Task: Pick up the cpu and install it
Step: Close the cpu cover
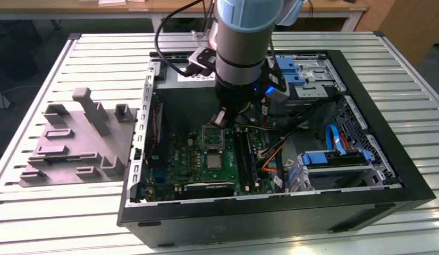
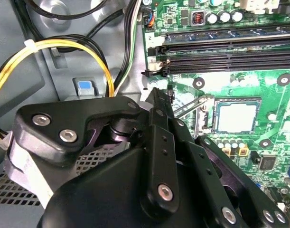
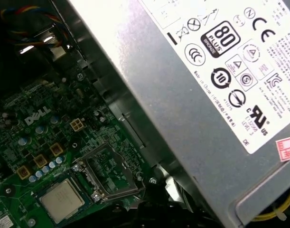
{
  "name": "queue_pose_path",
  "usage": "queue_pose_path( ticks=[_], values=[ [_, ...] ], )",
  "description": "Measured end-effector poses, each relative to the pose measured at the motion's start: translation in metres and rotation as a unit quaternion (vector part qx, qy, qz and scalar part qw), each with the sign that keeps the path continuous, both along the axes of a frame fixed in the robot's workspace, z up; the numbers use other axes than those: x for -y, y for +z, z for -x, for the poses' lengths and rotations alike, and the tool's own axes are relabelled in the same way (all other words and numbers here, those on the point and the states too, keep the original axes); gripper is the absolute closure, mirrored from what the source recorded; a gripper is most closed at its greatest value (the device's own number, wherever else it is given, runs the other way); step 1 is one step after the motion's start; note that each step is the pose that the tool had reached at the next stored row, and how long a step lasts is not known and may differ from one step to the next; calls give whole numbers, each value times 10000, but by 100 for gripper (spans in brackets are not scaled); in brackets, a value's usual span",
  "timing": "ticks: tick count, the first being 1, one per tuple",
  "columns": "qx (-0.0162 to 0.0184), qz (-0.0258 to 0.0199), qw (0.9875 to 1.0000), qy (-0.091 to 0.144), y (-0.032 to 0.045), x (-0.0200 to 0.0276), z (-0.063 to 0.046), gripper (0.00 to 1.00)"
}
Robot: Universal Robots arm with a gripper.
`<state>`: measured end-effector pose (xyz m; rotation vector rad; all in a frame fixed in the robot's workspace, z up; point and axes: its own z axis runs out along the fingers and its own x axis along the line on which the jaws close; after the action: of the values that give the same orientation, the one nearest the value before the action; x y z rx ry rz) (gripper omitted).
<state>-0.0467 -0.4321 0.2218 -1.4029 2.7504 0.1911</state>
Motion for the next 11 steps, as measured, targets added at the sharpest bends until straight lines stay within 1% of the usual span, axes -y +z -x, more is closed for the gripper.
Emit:
queue_pose_path(
  ticks=[2,5,11],
  values=[
    [0,49,10000,2,10,-3,2,89],
    [0,135,9999,5,26,-11,3,89],
    [0,244,9997,13,69,-29,7,89]
  ],
)
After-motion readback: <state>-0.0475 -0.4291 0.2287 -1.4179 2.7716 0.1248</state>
